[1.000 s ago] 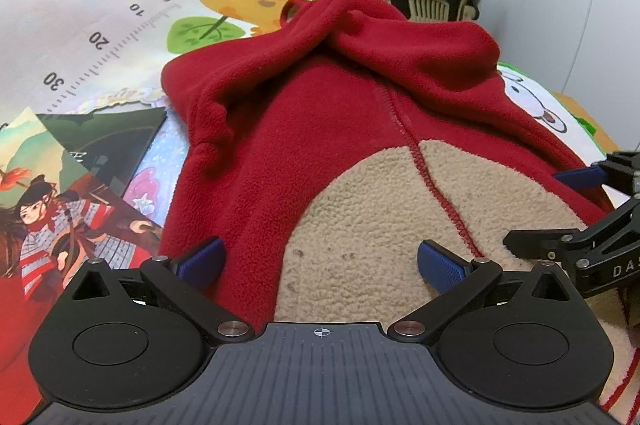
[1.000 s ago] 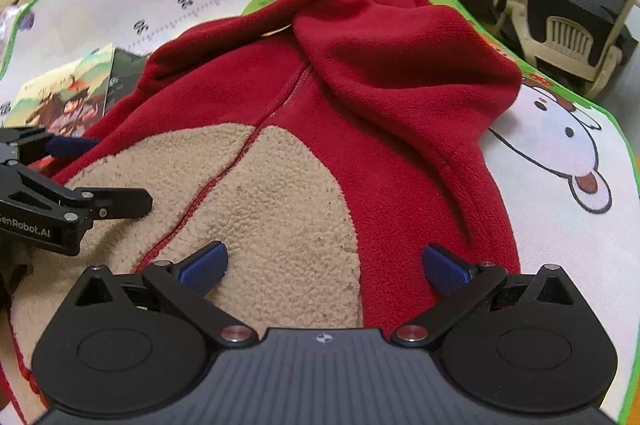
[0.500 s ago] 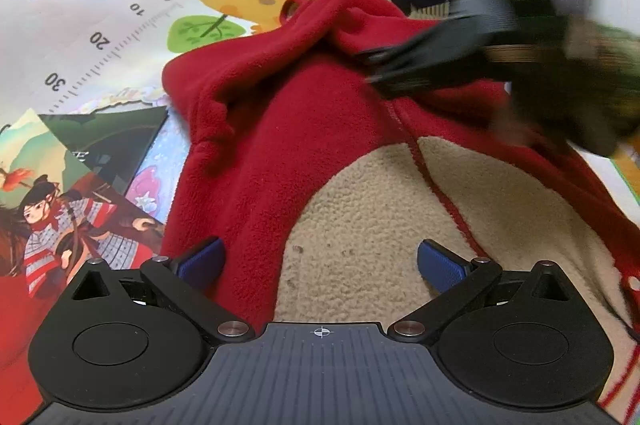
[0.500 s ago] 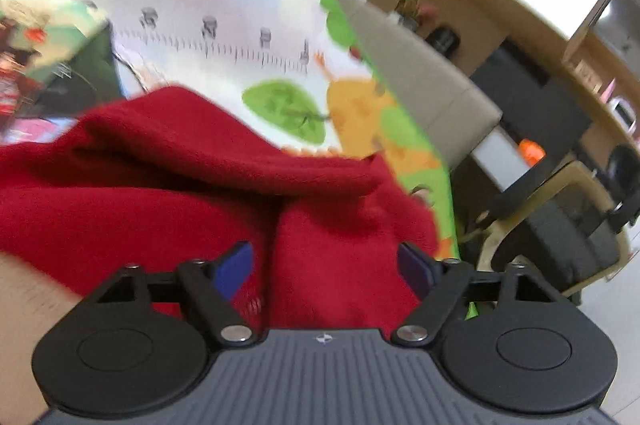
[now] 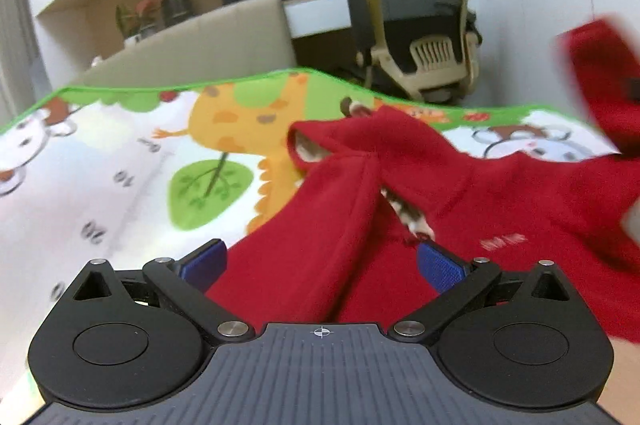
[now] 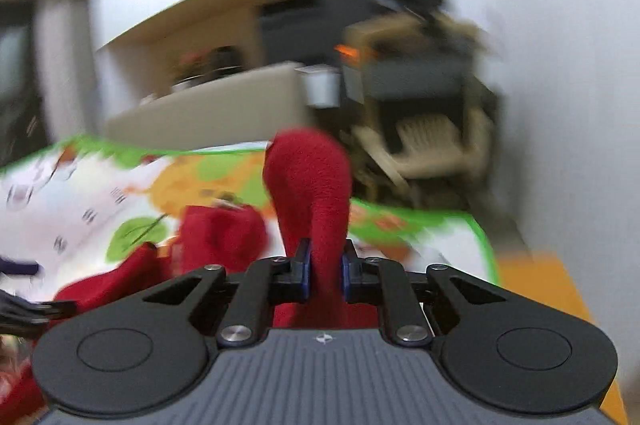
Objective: Fold clothes
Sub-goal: 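Grasp a red sleeve with the right gripper and lift it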
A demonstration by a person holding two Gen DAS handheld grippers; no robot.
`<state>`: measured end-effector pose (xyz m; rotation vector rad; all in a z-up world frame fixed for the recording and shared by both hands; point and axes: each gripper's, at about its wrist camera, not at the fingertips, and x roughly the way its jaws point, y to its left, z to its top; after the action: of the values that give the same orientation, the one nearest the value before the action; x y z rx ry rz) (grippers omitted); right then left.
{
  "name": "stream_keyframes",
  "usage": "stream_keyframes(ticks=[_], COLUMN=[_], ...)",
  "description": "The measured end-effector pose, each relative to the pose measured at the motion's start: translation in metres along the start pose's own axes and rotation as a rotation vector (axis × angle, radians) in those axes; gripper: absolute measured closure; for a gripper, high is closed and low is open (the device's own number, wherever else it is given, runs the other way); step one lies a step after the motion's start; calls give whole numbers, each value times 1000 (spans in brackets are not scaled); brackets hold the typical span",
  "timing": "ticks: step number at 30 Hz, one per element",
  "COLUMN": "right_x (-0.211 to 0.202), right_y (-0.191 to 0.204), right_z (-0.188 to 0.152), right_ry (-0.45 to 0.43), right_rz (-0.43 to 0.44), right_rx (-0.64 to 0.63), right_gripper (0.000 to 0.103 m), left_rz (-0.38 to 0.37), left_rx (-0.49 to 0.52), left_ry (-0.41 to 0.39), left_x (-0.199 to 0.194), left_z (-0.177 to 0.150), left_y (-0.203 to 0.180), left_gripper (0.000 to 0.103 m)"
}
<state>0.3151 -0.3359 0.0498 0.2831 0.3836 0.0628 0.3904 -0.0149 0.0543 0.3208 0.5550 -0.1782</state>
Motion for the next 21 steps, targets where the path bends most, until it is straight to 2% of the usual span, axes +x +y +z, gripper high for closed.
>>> stream_keyframes(ticks=[1,2,3,4,6,7,8,9,11,14,15,16,18,19,21], right_x=[-6,-11,-14,-16,-19,-21,-18,-12,-5,-1,0,1,2,2,3], right_y=[-17,-32,-43,-52,-70,-79,-84,-86,-90,-92,-93,-93,-99,-102,-106], right_z=[-9,-18,-26,-33,-47,-54,-58,-61,-66,-69,-70,-71,-74,-75,-77], right_ry=[11,18,20,19,17,16,27,43,71,77,73,71,75,75,73], right_rz=[-6,-14,-10,-1,18,27,34,41,48,31,23,16,4,3,7], right_rx=[56,107,148,185,258,295,323,347,387,423,435,448,490,510,542], right_gripper=[86,86,85,83,76,70,68,66,63,48,42,41,39,39,38], left_rz=[23,64,110,135,125,122,138,165,140,-54,-147,-232,-348,-383,-453], left_rx=[23,52,84,95,55,36,34,38,-2,-104,-145,-173,-166,-145,-101], left_ry=[9,15,22,38,69,74,63,26,-73,-201,-223,-217,-143,-102,-20], left_x=[16,28,39,47,51,48,43,32,-1,-46,-57,-61,-57,-54,-49], left_z=[1,1,1,1,-1,-2,-2,0,12,31,34,33,21,12,-7], left_y=[-7,-14,-20,-21,-10,-4,1,6,10,3,-2,-11,-37,-47,-68], left_gripper=[0,7,19,45,64,82,86,87,87,87,87,84,63,46,45])
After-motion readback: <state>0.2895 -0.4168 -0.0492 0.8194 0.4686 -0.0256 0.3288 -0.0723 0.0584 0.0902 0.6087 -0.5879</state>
